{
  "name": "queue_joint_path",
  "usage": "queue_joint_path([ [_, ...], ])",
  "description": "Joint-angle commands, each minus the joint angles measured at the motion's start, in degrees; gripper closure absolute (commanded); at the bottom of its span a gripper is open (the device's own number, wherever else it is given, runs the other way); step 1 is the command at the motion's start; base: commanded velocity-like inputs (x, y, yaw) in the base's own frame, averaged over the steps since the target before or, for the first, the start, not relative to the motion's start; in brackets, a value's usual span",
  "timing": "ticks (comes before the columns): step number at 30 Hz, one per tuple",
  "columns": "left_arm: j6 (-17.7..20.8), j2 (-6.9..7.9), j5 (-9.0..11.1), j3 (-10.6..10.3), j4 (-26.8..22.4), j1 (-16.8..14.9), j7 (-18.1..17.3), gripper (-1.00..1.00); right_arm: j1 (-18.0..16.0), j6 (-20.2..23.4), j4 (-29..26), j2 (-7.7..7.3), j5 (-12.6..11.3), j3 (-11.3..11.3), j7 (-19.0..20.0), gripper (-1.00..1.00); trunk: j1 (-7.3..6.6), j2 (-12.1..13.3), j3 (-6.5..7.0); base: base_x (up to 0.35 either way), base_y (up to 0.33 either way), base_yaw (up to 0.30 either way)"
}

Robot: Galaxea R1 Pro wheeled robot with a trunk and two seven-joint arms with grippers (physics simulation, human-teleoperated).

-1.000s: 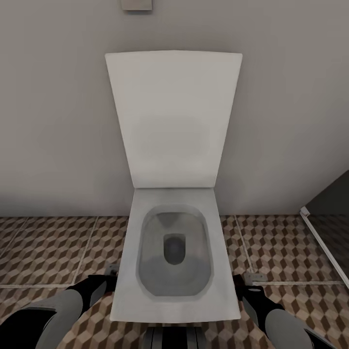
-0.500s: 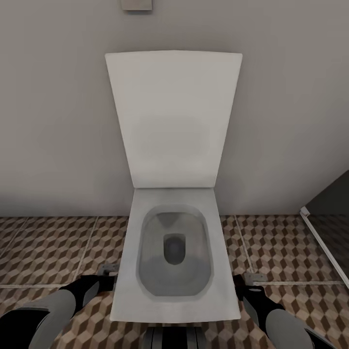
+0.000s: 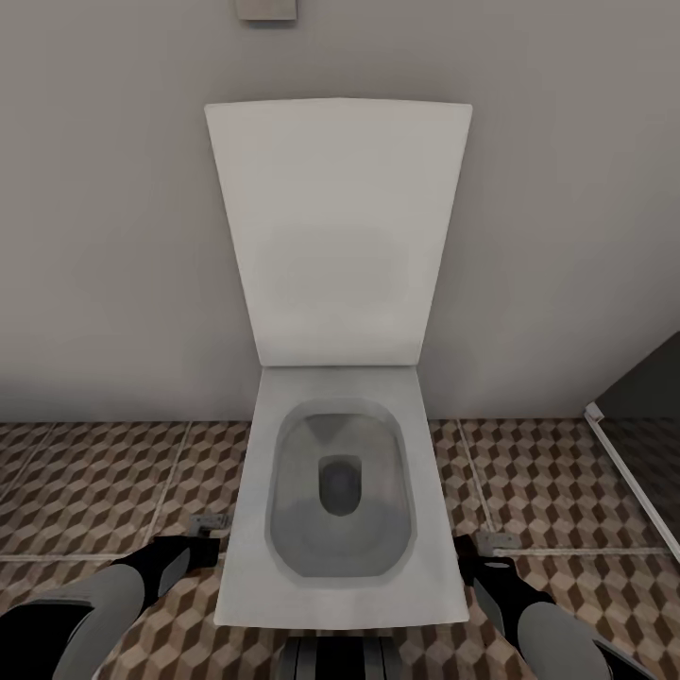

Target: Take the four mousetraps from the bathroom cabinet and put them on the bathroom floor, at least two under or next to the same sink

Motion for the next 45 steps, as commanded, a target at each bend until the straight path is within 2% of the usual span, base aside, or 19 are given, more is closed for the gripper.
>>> queue_joint_path([
  [1, 0.3, 0.02, 0.3, -0.4, -0.1, 0.0, -0.2, 1.00, 0.0, 0.3, 0.0, 0.01, 0.5, -0.1, -0.4, 1.00, -0.01, 0.0, -0.03, 0.000, 0.000, 0.000],
  [15, 0.2, -0.57, 0.1, -0.3, -0.3, 0.0, -0.2, 1.00, -0.1, 0.2, -0.1, -0.42, 0.3, -0.3, -0.4, 1.00, -0.01, 0.0, -0.03, 0.000, 0.000, 0.000],
  [24, -2.2, -0.76, 0.2, -0.3, -0.3, 0.0, -0.2, 1.00, -0.1, 0.2, -0.1, -0.23, 0.3, -0.3, -0.4, 1.00, -0.01, 0.0, -0.03, 0.000, 0.000, 0.000],
  [39, -2.6, -0.80, 0.5, -0.2, 0.6, 0.1, -0.2, 1.00, 0.0, -0.9, 0.2, 0.09, 0.2, -0.1, -0.4, 1.00, -0.01, 0.0, -0.03, 0.000, 0.000, 0.000],
  [45, -2.6, -1.02, 0.6, -0.2, 0.7, 1.2, -0.2, 1.00, 0.0, -1.1, 0.2, 0.08, 0.2, -0.1, -0.4, 1.00, -0.01, 0.0, -0.03, 0.000, 0.000, 0.000],
])
